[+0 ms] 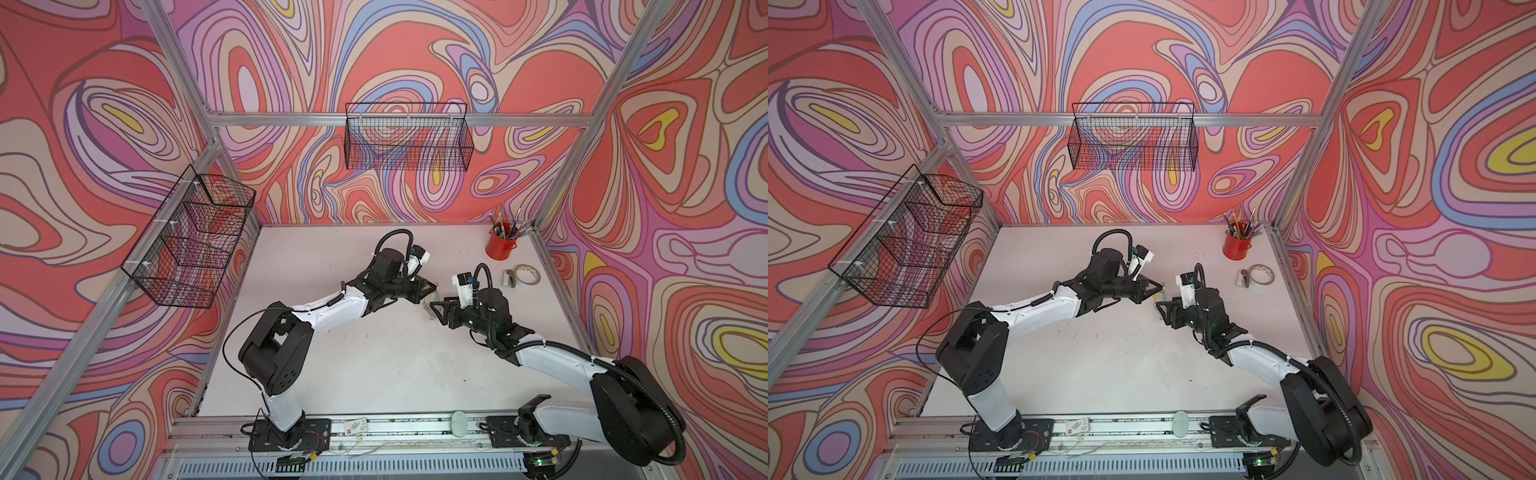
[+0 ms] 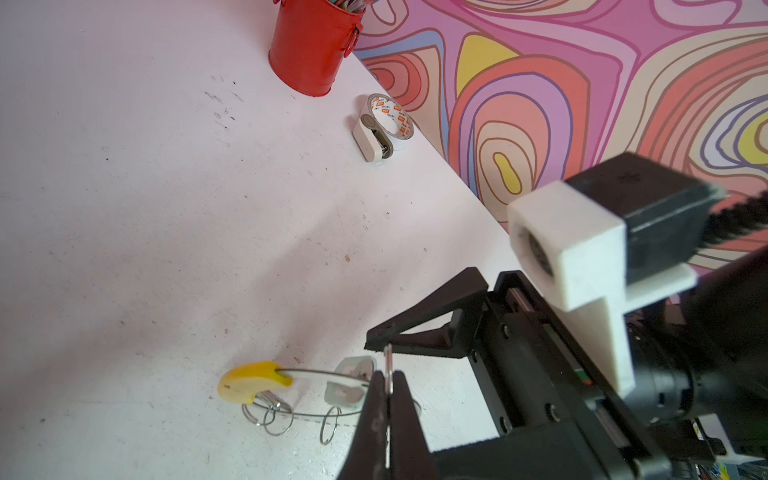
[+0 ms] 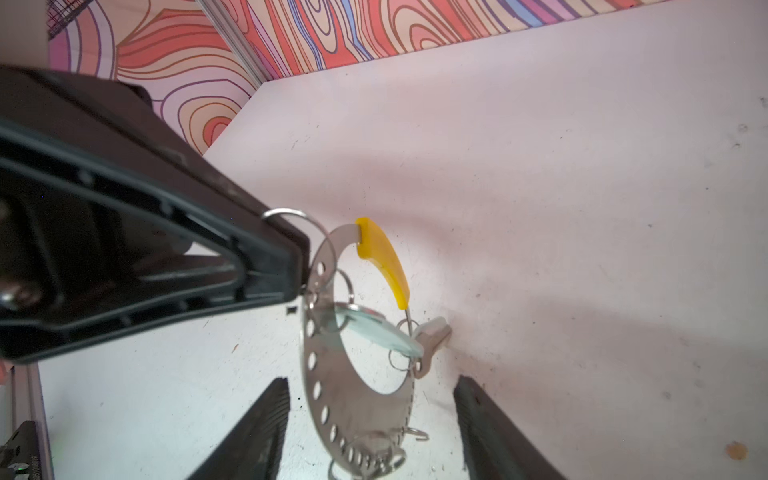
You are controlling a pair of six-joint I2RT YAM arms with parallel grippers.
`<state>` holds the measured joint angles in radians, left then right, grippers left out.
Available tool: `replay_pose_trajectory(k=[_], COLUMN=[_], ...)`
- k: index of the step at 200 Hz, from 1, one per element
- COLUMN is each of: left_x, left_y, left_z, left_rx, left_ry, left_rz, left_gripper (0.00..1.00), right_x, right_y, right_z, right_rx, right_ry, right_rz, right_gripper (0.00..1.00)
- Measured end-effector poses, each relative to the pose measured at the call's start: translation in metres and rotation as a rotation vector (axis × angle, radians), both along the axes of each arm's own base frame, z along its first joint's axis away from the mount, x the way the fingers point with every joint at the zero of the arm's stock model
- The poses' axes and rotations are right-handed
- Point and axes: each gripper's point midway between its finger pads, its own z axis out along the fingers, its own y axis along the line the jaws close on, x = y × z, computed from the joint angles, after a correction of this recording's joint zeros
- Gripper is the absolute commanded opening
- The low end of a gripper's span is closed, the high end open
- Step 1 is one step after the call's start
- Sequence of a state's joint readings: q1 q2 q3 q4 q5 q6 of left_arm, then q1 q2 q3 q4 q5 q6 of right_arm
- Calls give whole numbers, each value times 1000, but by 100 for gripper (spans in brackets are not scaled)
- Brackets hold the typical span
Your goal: Put the keys on the keyring
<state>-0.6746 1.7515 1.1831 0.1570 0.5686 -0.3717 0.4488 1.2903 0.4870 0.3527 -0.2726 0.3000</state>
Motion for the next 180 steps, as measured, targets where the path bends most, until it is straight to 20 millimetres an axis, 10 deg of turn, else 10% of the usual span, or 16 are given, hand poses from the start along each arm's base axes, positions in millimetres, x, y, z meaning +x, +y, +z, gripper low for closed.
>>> replay_pose_trajectory(k=[122, 180], left_x=[0, 14], left_y=[2, 44], left_z=[10, 47], left_rx=[-3, -64], left_ry=[-9, -14], left_rz=[11, 40], left_gripper=[0, 44], right_x=[-3, -13], right_y=[15, 23], right_z=[4, 17], right_rx=[27, 65], right_ry=[-42, -63], right_rz=[71, 146], right_gripper=[0, 0])
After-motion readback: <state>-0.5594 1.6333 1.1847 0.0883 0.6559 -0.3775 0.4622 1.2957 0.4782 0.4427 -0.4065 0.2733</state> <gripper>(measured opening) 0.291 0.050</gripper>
